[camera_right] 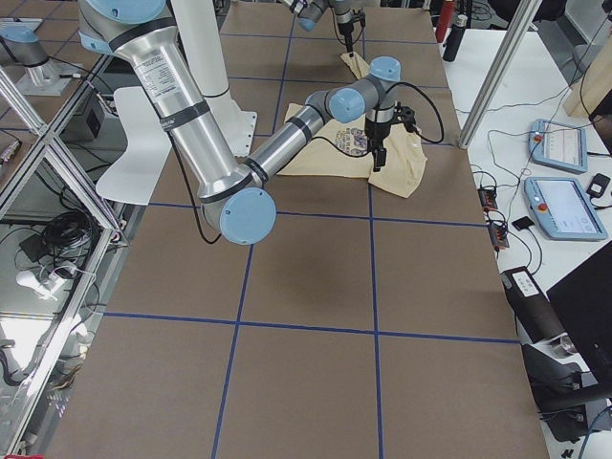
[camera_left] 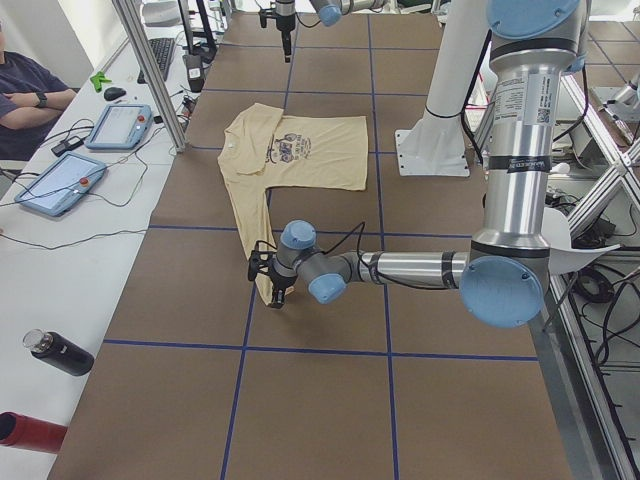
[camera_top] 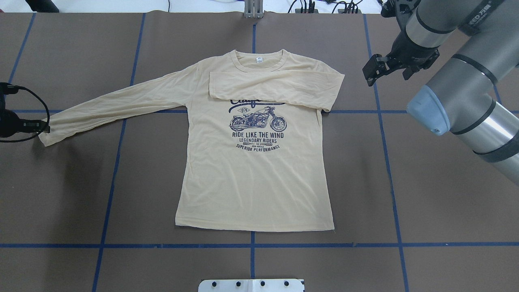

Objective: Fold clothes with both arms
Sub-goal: 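Move the left gripper to the other sleeve cuff and grasp it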

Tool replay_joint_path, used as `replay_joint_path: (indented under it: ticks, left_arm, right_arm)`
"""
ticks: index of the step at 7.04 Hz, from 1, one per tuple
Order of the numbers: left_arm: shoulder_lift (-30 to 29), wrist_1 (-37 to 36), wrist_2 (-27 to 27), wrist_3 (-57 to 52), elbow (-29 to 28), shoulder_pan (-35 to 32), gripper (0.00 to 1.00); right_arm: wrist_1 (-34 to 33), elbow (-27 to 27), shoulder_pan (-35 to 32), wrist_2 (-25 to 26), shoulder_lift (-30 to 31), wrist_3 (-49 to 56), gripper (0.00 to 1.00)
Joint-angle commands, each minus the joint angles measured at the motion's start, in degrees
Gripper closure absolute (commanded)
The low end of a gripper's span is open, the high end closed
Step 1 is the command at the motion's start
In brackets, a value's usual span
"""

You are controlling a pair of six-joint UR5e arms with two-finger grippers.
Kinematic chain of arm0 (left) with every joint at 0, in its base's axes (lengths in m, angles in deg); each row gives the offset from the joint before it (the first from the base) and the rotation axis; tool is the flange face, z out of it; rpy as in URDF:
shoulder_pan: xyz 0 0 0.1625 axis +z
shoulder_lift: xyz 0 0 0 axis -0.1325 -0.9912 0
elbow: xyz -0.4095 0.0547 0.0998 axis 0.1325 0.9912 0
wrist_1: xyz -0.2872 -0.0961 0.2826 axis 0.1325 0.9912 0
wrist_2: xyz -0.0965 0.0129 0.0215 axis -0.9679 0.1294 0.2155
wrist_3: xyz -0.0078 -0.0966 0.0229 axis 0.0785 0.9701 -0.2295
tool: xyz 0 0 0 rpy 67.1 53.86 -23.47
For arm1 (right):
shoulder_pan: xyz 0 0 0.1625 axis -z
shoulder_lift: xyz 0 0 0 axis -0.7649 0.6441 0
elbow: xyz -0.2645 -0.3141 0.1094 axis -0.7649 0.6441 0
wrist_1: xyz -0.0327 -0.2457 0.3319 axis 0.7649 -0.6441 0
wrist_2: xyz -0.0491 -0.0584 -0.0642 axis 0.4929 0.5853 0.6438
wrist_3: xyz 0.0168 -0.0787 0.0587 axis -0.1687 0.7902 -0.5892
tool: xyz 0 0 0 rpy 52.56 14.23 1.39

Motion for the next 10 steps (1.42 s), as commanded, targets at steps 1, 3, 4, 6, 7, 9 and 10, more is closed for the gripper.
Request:
replay_joint_path:
  ticks: [1,3,4,6,7,9,10]
  left_arm:
    - [0.33,-0.11,-0.07,0.0,0.29,0.12,0.37]
    - [0.16,-0.11,-0.07,0.08,0.29,0.38,0.38]
    - [0.16,-0.11,-0.16,0.09,0.37,0.38,0.44]
    - [-0.11,-0.19,-0.24,0.17,0.37,0.47,0.69]
    - [-0.2,-0.19,-0.33,0.26,0.55,0.47,0.8]
    - [-0.28,-0.19,-0.59,0.52,1.07,0.47,1.0]
    - [-0.28,-0.19,-0.77,0.61,1.42,0.47,1.0]
  right_arm:
    - [-0.07,0.02,0.0,0.0,0.04,-0.03,0.0]
    - [0.02,0.2,0.0,0.0,0.22,-0.03,0.0]
    - [0.02,0.2,0.0,0.0,0.22,-0.03,0.0]
    - [0.02,0.37,-0.08,0.0,0.22,-0.03,0.0]
    - [-0.07,0.29,-0.17,0.0,0.22,-0.03,0.0]
    - [-0.07,0.29,-0.17,0.09,0.39,-0.03,0.0]
    - [-0.07,0.29,-0.26,0.09,0.39,-0.03,0.0]
